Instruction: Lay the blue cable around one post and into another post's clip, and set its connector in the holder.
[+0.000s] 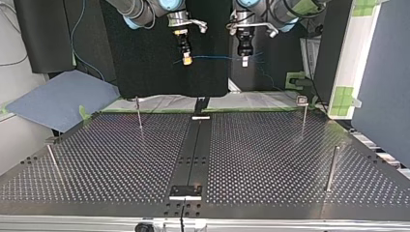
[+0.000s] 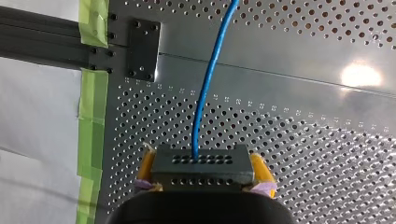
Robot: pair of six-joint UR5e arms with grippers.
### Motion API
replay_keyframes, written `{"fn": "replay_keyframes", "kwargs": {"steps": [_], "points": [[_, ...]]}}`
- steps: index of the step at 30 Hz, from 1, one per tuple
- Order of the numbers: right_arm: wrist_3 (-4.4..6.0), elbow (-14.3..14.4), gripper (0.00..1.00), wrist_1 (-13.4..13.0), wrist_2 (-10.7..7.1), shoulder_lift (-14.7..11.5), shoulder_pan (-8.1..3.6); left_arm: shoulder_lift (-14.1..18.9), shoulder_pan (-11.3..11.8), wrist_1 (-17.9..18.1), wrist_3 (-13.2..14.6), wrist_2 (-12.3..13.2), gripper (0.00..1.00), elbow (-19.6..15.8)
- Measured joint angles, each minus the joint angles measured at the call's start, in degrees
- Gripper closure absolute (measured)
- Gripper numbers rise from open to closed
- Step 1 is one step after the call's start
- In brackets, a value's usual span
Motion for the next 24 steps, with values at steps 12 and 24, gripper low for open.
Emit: {"fn": "replay_keyframes", "kwargs": {"steps": [12, 24], "points": [[5.31, 1.38, 1.0, 5.3, 1.02, -5.31, -4.67, 5.73, 2.05, -5.08, -3.86, 0.05, 1.0, -1.59], [10.88, -0.64, 1.0, 10.96, 0.0, -10.96, -5.09, 11.47, 2.4, -10.82, -6.44, 0.91, 1.0, 0.26]]}}
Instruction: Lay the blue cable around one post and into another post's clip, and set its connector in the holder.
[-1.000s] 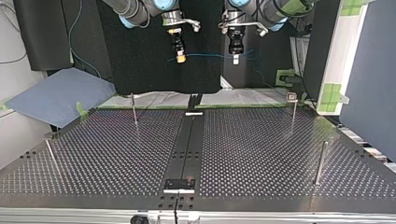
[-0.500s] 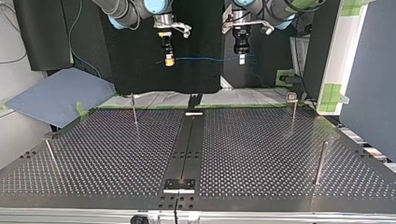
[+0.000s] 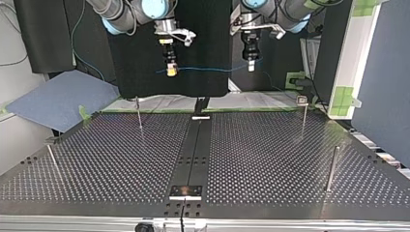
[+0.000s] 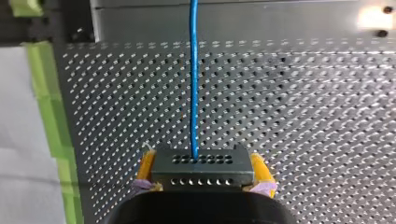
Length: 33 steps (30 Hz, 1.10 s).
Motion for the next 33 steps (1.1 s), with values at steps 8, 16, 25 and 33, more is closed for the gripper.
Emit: {"fn": "replay_keyframes", "kwargs": {"steps": [8, 16, 25, 33], "points": [[-0.13, -0.64, 1.0, 3.0, -2.51, -3.48, 0.32, 3.79, 0.56, -3.79, -2.53, 0.24, 1.0, 2.97], [-0.43, -1.99, 1.0, 5.0, -6.21, -7.22, -0.05, 8.07, 2.07, -8.04, -6.63, -0.56, 1.0, 3.4], [-0.08, -2.98, 1.0, 4.68, -8.5, -11.76, -0.13, 12.75, 3.9, -12.75, -8.17, -1.96, 1.0, 4.16], [0.01, -5.72, 1.0, 5.4, -11.47, -15.75, 0.06, 16.67, 5.02, -16.65, -9.63, -3.41, 1.0, 5.92]]}}
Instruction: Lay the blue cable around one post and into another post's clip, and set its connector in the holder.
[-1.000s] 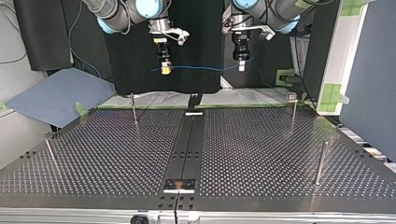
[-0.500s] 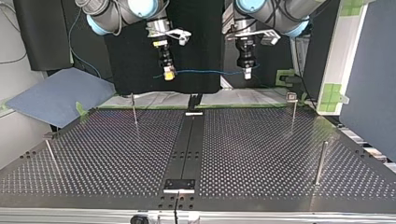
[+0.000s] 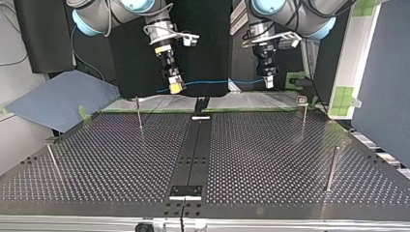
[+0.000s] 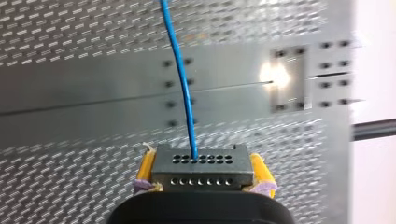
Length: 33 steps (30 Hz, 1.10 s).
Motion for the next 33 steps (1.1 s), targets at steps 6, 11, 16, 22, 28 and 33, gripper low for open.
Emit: {"fn": "replay_keyframes", "kwargs": {"steps": [6, 11, 16, 22, 28, 33], "points": [[-0.75, -2.52, 1.0, 1.85, -0.95, -2.75, 0.49, 3.01, 1.38, -3.03, -1.52, -0.42, 1.0, 1.72], [-1.82, -5.09, 1.0, 3.19, -1.31, -2.61, 0.82, 6.16, 2.94, -6.14, -2.27, -0.54, 1.0, 4.66], [-1.75, -7.59, 1.0, 3.76, -2.05, -2.37, 1.08, 9.2, 5.5, -9.19, -2.98, 0.41, 1.0, 7.04], [-1.66, -10.64, 1.0, 5.23, -2.87, -2.21, 1.57, 12.32, 8.57, -12.33, -4.37, 3.18, 1.0, 9.67], [-1.64, -12.11, 1.0, 5.83, -3.06, -2.09, 1.74, 15.16, 11.4, -15.15, -5.77, 5.8, 1.0, 12.11], [-1.58, -13.52, 1.0, 6.4, -3.87, -1.91, 2.03, 17.48, 13.73, -17.51, -6.19, 6.4, 1.0, 14.39]]}}
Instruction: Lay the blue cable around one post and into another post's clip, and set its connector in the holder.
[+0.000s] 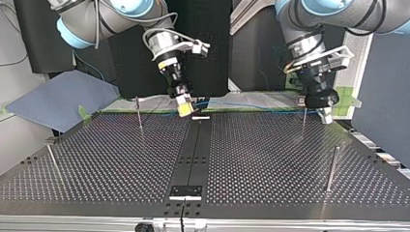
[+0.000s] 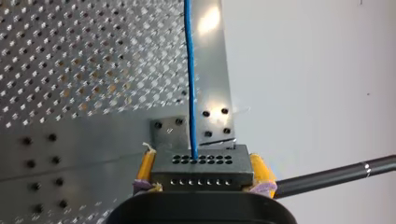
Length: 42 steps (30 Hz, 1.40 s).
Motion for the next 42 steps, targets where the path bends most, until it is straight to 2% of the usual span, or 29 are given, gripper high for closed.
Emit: {"fn": "replay_keyframes", "kwargs": {"steps": [6, 10, 18, 22, 33, 37, 42], "points": [[0.5, -2.92, 1.0, 0.57, -0.82, 0.42, 0.32, 0.89, 2.7, -2.66, -0.09, 1.34, 1.0, 2.7], [0.62, -4.89, 1.0, 1.67, -1.17, 1.23, 0.72, -0.6, 4.49, -4.64, -0.13, 3.16, 1.0, 4.67], [0.53, -8.68, 1.0, 3.58, -1.32, 3.39, 1.68, -4.05, 6.63, -8.27, -0.86, 5.99, 1.0, 8.29], [0.61, -10.81, 1.0, 3.9, -1.32, 3.89, 1.95, -4.58, 8.8, -9.65, -2.42, 7.97, 1.0, 10.5], [0.41, -15.87, 1.0, 5.27, -1.27, 6.6, 2.91, -5.15, 14.27, -9.89, -5.6, 13.41, 1.0, 12.35], [0.28, -17.12, 1.0, 5.99, -1.11, 7.47, 3.4, -7.01, 16.44, -9.46, -7.15, 15.57, 1.0, 12.85], [0.22, -17.87, 1.0, 6.12, -0.83, 7.9, 3.56, -9.37, 18.86, -9.0, -7.81, 17.99, 1.0, 13.64]]}}
